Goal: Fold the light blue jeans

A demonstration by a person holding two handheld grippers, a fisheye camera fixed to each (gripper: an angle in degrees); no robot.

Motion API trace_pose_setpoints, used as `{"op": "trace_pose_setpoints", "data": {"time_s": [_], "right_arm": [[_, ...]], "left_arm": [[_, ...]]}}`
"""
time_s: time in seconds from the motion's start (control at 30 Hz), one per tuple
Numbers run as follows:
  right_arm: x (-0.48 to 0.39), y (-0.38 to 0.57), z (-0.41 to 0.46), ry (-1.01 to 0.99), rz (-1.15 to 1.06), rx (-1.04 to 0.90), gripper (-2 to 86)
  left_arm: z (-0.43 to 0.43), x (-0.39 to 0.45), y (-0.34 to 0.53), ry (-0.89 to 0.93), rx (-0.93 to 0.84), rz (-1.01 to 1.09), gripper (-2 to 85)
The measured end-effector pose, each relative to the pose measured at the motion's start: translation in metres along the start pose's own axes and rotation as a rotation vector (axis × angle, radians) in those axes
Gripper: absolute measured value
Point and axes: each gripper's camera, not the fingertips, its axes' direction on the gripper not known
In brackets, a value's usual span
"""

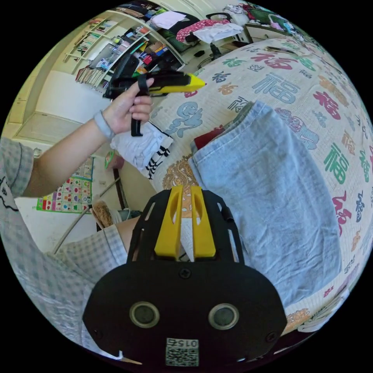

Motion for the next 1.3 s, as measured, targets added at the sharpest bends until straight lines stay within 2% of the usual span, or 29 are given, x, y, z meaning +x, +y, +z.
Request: {"op": "trace_pose_setpoints", "data": {"time_s": [0.1,0.23,0.3,0.37,0.47,0.53,0.7,0.83,0.93,1.03,1.13,1.2,1.3], "right_arm": [[0.029,-0.029,-0.007,0.027,0.049,0.043,5.4],[0.064,-0.090,0.001,0.217,-0.044,0.057,9.8],[0.073,-0.119,0.014,0.240,-0.112,0.033,10.2],[0.085,-0.151,0.043,0.220,-0.149,-0.073,10.3],[0.093,-0.170,0.081,0.288,-0.154,-0.238,8.0],[0.092,-0.174,0.087,0.349,-0.161,-0.245,5.5],[0.097,-0.174,0.073,0.336,-0.155,-0.116,3.0],[0.128,-0.169,0.086,0.258,-0.069,-0.082,5.1],[0.150,-0.147,0.059,0.131,0.021,0.039,6.4],[0.170,-0.091,0.012,0.141,0.102,0.180,6.0],[0.191,-0.012,-0.025,0.167,0.176,0.241,5.5],[0.205,0.037,-0.037,0.160,0.222,0.242,4.8],[0.223,0.106,-0.038,0.043,0.258,0.205,2.5]], "left_arm": [[-0.009,0.013,0.043,-0.107,-0.013,-0.092,7.4],[0.006,0.022,0.089,-0.245,-0.035,-0.264,9.9],[0.004,0.025,0.103,-0.302,0.026,-0.369,10.5],[-0.002,0.031,0.112,-0.333,0.113,-0.436,10.1],[0.000,0.031,0.111,-0.377,0.060,-0.436,5.7],[-0.010,0.031,0.110,-0.345,0.051,-0.408,3.4],[-0.060,0.054,0.108,-0.344,0.106,-0.272,2.0],[-0.061,0.047,0.117,-0.482,0.024,-0.231,2.6],[-0.061,0.036,0.135,-0.464,0.023,-0.300,4.3],[-0.079,0.059,0.144,-0.543,0.058,-0.270,5.7],[-0.087,0.103,0.144,-0.630,0.086,-0.069,5.7],[-0.079,0.122,0.143,-0.603,0.052,0.055,5.6],[-0.052,0.126,0.146,-0.669,-0.056,0.146,4.9]]}}
